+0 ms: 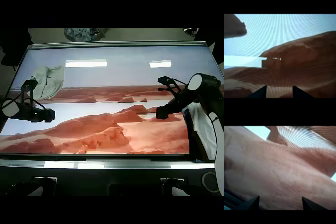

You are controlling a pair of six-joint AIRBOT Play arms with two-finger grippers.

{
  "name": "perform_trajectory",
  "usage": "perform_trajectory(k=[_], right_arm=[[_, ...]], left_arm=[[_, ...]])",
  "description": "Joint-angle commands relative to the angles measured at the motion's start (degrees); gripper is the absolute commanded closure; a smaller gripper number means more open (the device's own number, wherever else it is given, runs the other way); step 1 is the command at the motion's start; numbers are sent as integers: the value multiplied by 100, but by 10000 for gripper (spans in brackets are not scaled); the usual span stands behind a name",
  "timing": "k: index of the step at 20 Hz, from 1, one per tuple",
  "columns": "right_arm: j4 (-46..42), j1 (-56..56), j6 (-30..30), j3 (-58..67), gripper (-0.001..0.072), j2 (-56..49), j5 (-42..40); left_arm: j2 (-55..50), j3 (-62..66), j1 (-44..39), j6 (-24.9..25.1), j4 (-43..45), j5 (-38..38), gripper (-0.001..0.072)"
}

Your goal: Fold the shirts.

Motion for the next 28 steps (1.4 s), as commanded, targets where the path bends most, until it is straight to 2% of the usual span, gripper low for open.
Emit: perform_trajectory(k=[1, 15, 22, 23, 24, 25, 26, 28], right_arm=[[2, 2, 0, -2, 84, 0, 2], [4, 2, 2, -2, 84, 0, 2], [7, 2, 2, -2, 84, 0, -413], [4, 2, 2, -2, 84, 0, -496], [4, 2, 2, -2, 84, 0, -562], [4, 2, 2, -2, 84, 0, -649], [4, 2, 2, -4, 84, 0, -715], [4, 2, 2, -4, 85, 0, -839]], left_arm=[[4, -2, -4, 2, 0, 0, 315], [4, -2, -4, -2, -9, 7, 315], [-55, -2, -7, 0, -376, 962, 311], [-70, 2, -4, 0, -385, 1333, 287], [-79, 4, -4, 0, -385, 1683, 84], [-103, 13, 9, 2, -378, 2070, -13], [-205, 105, 81, 2, -380, 2400, -13], [-669, 608, 369, 0, -382, 2437, -13]])
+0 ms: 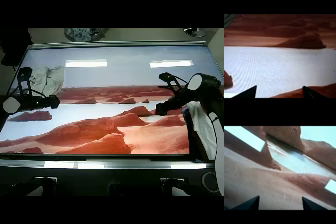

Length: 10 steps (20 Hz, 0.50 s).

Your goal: Fold the shirts.

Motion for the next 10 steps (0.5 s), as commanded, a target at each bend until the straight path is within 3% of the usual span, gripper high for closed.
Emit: perform_trajectory(k=[1, 4, 7, 10], right_arm=[[2, 2, 2, -2, 85, 0, -275], [2, 2, 2, -2, 85, 0, -313], [11, 2, 4, -2, 85, 0, -310], [28, 2, 26, -2, 86, -2, -310]], left_arm=[[-682, 745, 420, 7, -37, 435, -13], [-1888, 2286, 1095, -2, -48, -367, -13], [-3080, 3781, 1891, -612, -533, -1196, -13], [-3731, 4247, 2588, -953, -1373, -1088, -13]])
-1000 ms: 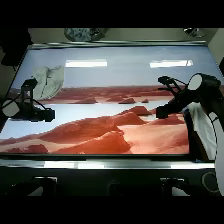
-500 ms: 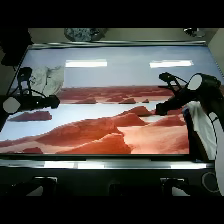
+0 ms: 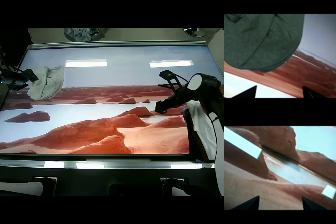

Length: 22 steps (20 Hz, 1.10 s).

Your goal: Fold the shirts.

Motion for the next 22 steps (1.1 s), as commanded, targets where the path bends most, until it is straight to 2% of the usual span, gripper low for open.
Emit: perform_trajectory(k=[1, 3, 6, 9, 11, 13, 15, 20, 22], right_arm=[[48, 2, 20, -2, 86, 0, -20], [118, 2, 22, -2, 86, -2, -26], [201, 2, 173, -2, 86, -2, -44], [199, 2, 219, -2, 86, -2, -37], [201, 2, 278, -2, 86, -2, -37], [201, 2, 372, -2, 86, -2, -37], [201, 2, 382, -2, 86, -2, -17], [201, 2, 382, -2, 86, -2, 210], [201, 2, 382, -2, 86, -2, 251]], left_arm=[[-857, 695, 772, -389, -789, -74, -13], [-1108, 693, 901, -275, -787, 186, -13], [-1460, 693, 813, 321, -785, 750, -13], [-1746, 693, 494, 1685, -682, 1246, -13], [-1884, 695, 190, 2037, -63, 1475, -13], [-2026, 695, -63, 2026, 549, 1631, -13], [-2188, 695, -177, 2009, 737, 1657, -13], [-2402, 695, -184, 1215, 1703, 1582, -13], [-2457, 695, -168, 1117, 1727, 1547, -13]])
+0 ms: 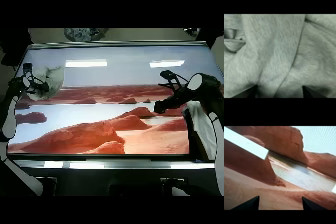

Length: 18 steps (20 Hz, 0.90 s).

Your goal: Fold the shirts.

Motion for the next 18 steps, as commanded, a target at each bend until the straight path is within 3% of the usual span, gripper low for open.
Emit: perform_trajectory(k=[1, 3, 5, 10, 14, 18], right_arm=[[2, 2, 13, -2, 86, -2, 111], [2, 2, 17, -2, 86, 0, 122], [2, 2, 37, -2, 86, -2, 149], [-66, 2, 31, 0, 84, 0, -116], [-109, 2, 31, 227, 84, 81, -472], [-389, 2, -68, 610, 84, 702, -249]], left_arm=[[-142, -2, -17, -308, 439, -94, 2], [-219, -2, -35, -310, 439, -240, 244], [-236, -2, -33, -463, 439, -518, 680], [640, 11, -116, -533, 374, -485, 675], [2363, 7, -573, -675, -409, -160, 676], [4131, 2, -1604, -678, -516, -52, 676]])
